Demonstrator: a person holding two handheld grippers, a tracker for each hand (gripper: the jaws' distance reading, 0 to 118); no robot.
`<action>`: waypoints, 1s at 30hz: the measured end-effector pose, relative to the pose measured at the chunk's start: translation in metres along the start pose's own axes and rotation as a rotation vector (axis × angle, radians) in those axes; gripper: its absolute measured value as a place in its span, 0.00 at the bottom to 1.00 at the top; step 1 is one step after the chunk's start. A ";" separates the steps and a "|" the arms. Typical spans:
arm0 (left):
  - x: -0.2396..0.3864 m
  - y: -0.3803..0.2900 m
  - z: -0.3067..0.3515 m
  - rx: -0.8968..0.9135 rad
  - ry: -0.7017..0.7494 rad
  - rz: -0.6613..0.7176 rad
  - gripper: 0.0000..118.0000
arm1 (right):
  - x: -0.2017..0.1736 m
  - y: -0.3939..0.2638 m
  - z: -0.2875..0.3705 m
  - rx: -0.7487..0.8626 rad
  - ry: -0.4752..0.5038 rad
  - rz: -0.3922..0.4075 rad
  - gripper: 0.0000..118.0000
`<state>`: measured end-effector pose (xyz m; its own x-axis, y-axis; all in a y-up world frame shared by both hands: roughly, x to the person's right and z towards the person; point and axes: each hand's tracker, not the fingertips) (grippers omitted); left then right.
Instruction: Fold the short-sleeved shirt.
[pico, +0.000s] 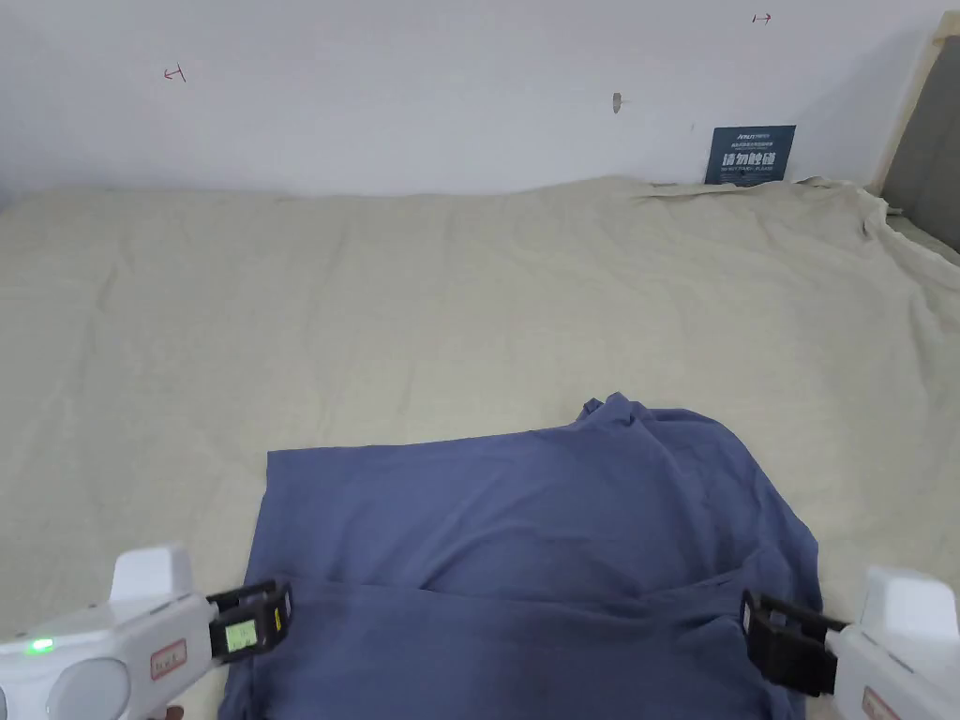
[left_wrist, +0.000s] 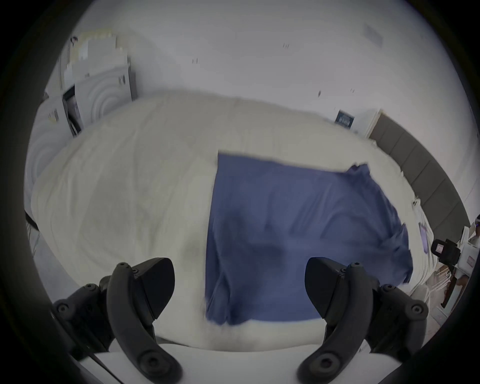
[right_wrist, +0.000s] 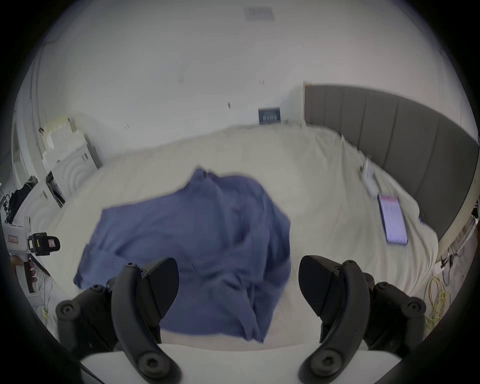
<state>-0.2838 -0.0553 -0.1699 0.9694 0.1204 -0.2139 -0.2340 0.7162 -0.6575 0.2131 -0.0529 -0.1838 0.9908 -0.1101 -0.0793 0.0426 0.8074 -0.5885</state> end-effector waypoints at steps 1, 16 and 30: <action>0.005 0.010 0.005 0.042 0.002 -0.009 0.92 | 0.000 0.009 0.003 0.037 0.007 0.003 0.82; 0.037 0.093 -0.041 0.208 0.004 -0.109 0.23 | -0.019 0.079 -0.007 0.246 -0.011 0.049 0.28; 0.008 0.147 -0.173 -0.075 -0.016 -0.113 0.03 | -0.021 0.113 -0.068 0.210 -0.022 0.074 0.00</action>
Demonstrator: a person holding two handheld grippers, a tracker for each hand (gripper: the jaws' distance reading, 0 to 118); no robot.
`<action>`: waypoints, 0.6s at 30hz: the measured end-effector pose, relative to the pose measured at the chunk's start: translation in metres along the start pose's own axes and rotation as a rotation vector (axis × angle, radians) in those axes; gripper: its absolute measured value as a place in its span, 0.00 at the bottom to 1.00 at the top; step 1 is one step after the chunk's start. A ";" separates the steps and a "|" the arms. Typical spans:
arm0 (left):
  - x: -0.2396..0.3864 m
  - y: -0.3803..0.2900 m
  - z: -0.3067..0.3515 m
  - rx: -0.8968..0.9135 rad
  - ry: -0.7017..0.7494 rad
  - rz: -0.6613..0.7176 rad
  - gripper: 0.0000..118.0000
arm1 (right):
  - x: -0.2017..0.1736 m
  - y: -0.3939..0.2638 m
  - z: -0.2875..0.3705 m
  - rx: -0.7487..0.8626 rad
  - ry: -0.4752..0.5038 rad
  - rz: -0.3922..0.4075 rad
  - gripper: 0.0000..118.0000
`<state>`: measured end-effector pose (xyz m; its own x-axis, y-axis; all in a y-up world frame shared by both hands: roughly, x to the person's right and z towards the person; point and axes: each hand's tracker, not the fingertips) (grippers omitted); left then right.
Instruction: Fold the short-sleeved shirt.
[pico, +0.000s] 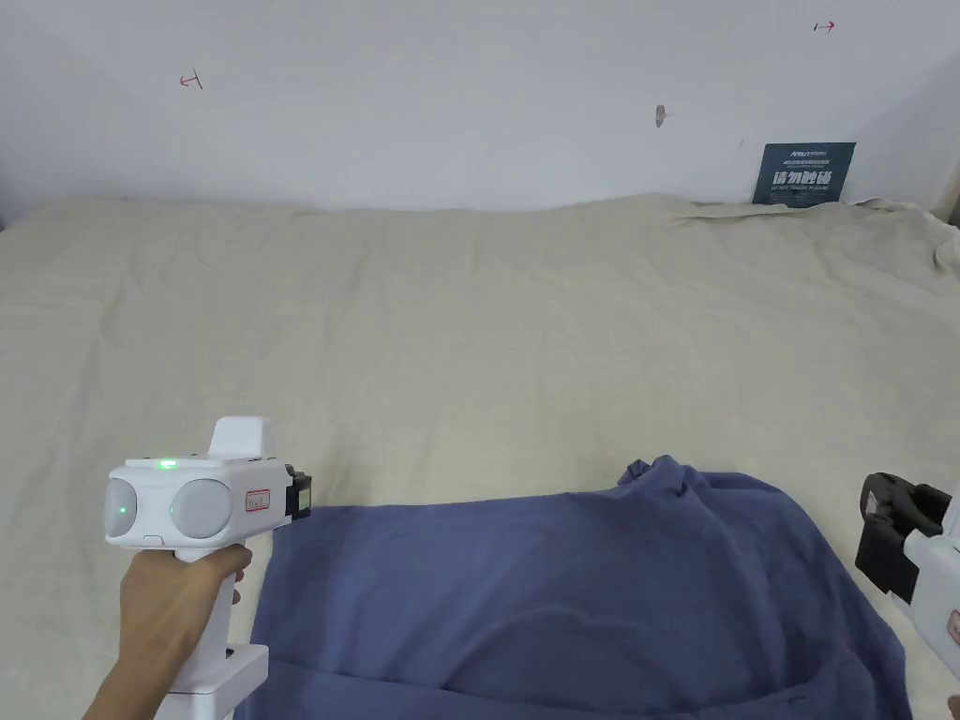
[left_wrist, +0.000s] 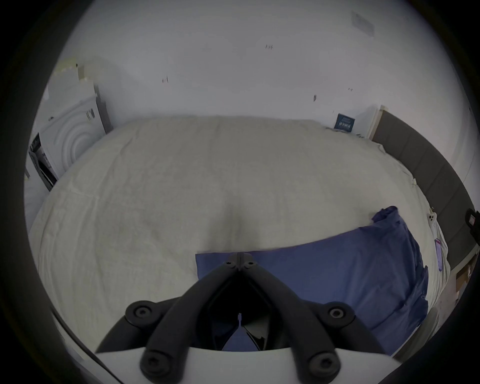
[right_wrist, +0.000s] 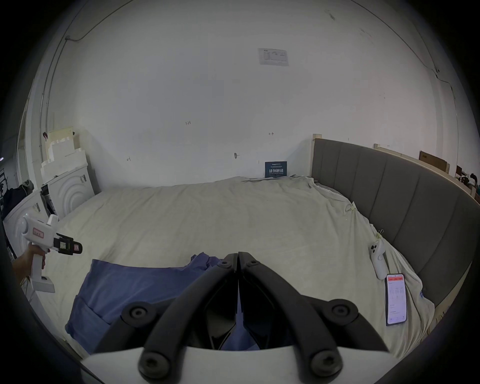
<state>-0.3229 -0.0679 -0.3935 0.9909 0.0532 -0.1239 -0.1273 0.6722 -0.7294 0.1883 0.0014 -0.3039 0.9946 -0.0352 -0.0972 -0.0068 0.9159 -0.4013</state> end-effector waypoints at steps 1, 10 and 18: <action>-0.005 0.004 -0.010 -0.003 0.000 0.003 0.09 | 0.000 0.000 -0.004 -0.007 -0.002 0.001 0.00; -0.032 0.014 -0.089 -0.226 0.029 0.059 0.71 | -0.004 -0.005 -0.032 -0.061 -0.018 -0.008 0.00; -0.019 0.003 -0.105 -0.258 0.075 0.020 0.27 | 0.000 -0.012 -0.053 -0.112 -0.025 -0.014 0.00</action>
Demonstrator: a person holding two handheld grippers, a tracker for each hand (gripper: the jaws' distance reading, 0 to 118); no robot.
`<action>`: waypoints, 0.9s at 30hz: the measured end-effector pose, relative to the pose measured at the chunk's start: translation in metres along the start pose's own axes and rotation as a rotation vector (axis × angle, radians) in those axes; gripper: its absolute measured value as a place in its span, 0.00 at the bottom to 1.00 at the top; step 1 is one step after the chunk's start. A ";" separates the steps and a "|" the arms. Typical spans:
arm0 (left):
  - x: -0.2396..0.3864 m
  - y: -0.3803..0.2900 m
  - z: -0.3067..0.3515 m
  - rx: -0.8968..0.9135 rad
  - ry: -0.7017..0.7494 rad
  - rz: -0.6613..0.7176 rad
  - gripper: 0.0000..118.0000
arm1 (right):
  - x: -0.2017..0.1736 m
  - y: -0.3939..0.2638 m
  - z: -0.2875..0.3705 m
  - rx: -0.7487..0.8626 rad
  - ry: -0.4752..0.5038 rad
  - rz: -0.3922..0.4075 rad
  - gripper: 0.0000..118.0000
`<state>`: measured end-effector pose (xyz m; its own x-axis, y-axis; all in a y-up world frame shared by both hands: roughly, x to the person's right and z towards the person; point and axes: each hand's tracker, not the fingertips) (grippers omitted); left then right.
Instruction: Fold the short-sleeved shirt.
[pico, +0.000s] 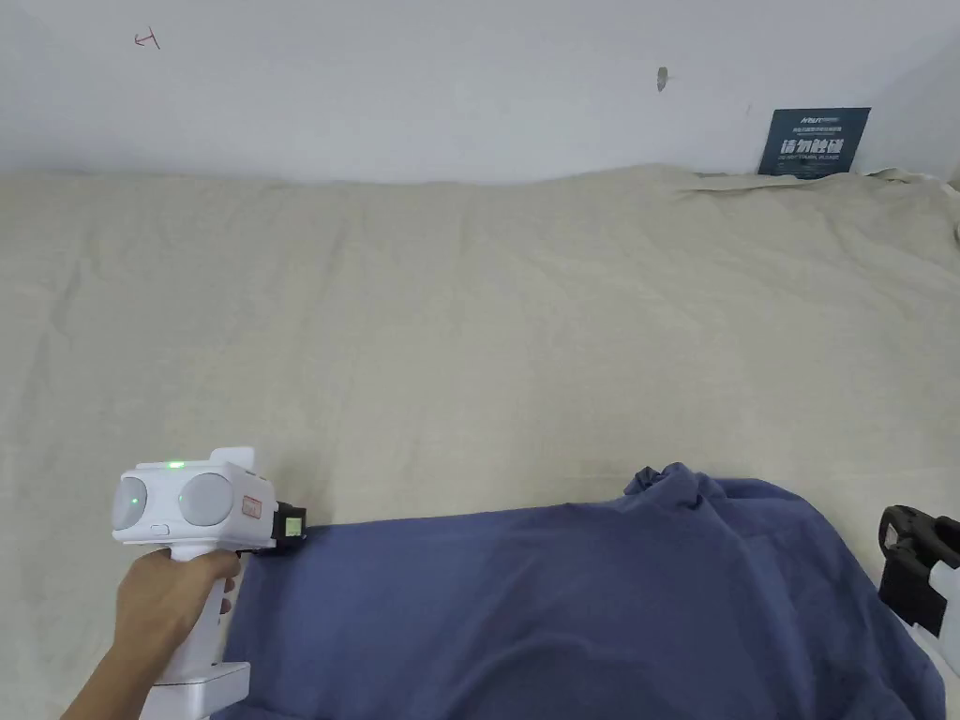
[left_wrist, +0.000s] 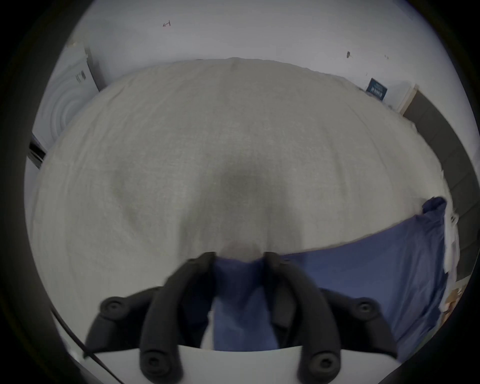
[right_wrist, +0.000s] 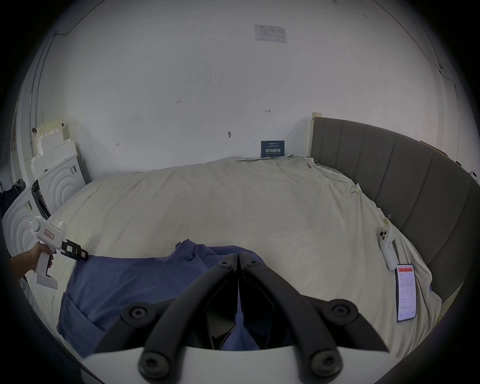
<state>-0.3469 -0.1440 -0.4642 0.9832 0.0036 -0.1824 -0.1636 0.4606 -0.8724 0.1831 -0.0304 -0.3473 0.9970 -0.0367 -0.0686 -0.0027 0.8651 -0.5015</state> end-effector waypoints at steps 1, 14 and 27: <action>0.003 -0.001 0.003 0.019 0.032 -0.045 0.16 | 0.003 0.000 -0.004 -0.006 0.001 -0.001 0.00; 0.008 -0.018 0.072 0.166 -0.097 -0.074 0.00 | 0.033 0.013 -0.150 -0.263 0.008 0.060 0.89; 0.001 -0.027 0.076 0.160 -0.117 -0.052 0.00 | 0.019 0.000 -0.220 -0.464 0.029 0.090 0.55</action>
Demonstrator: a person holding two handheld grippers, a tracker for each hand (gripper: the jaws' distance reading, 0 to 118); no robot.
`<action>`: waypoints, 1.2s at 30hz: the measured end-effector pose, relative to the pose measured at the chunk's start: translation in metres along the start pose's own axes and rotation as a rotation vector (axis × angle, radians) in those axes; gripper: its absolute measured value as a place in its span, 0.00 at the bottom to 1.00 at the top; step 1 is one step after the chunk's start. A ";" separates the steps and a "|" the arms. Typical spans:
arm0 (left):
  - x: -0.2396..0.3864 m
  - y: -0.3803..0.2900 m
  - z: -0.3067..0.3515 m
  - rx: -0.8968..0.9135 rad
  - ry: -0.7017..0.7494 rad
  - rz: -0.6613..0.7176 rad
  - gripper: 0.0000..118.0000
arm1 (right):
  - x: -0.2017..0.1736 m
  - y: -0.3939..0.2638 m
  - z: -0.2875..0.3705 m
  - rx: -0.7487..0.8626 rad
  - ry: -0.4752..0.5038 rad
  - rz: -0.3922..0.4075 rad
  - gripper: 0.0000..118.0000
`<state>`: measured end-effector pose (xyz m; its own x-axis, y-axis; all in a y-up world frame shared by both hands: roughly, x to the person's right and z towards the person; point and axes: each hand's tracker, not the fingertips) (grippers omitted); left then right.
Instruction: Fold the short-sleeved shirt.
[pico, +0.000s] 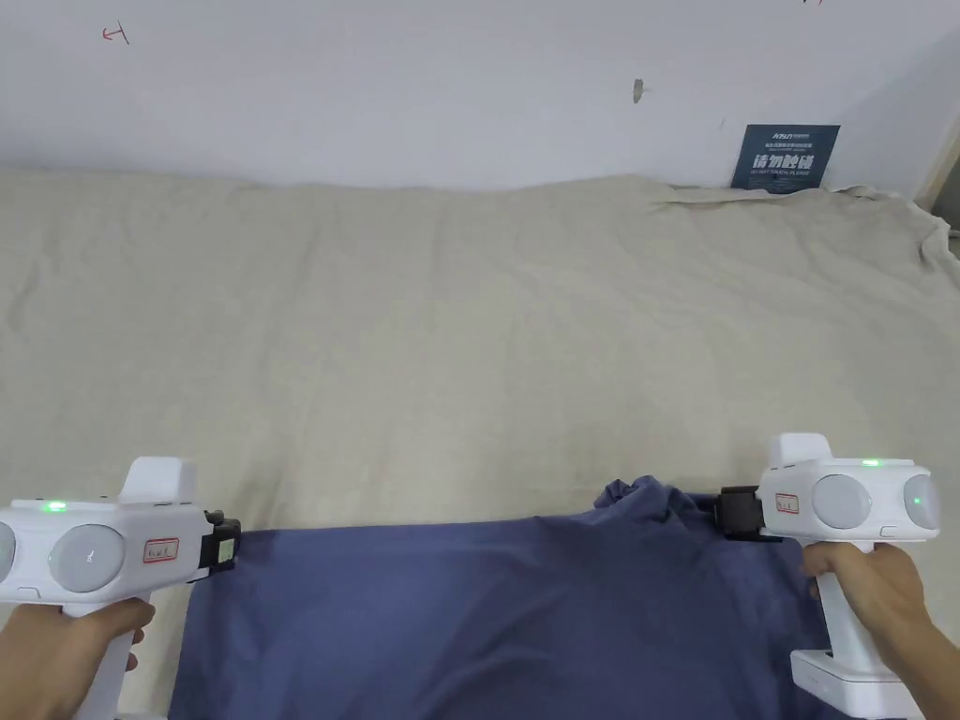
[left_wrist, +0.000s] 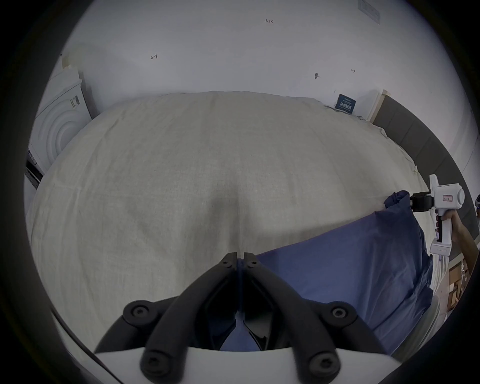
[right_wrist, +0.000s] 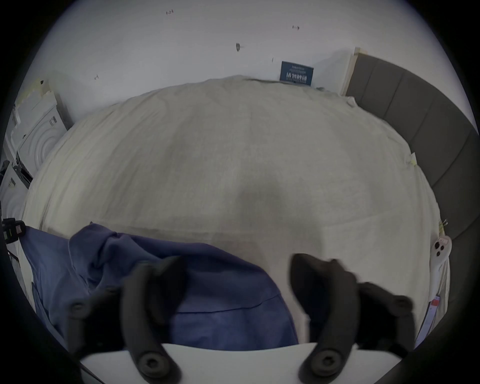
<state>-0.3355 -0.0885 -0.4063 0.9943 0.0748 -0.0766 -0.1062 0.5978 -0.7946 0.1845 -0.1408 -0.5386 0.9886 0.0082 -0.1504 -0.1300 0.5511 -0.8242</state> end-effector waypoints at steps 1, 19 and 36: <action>0.000 -0.001 0.000 -0.001 -0.001 0.001 0.00 | -0.001 -0.002 -0.001 -0.005 0.003 0.001 0.43; -0.010 -0.016 0.051 0.079 0.014 0.089 0.00 | 0.022 -0.046 0.174 0.326 0.115 -0.010 0.02; -0.018 -0.125 0.136 0.077 0.003 0.092 0.00 | 0.040 -0.199 0.278 0.362 0.190 -0.119 0.02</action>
<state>-0.3419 -0.0562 -0.2237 0.9804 0.1294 -0.1488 -0.1972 0.6482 -0.7355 0.2711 -0.0182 -0.2287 0.9591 -0.2083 -0.1918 0.0525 0.7964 -0.6025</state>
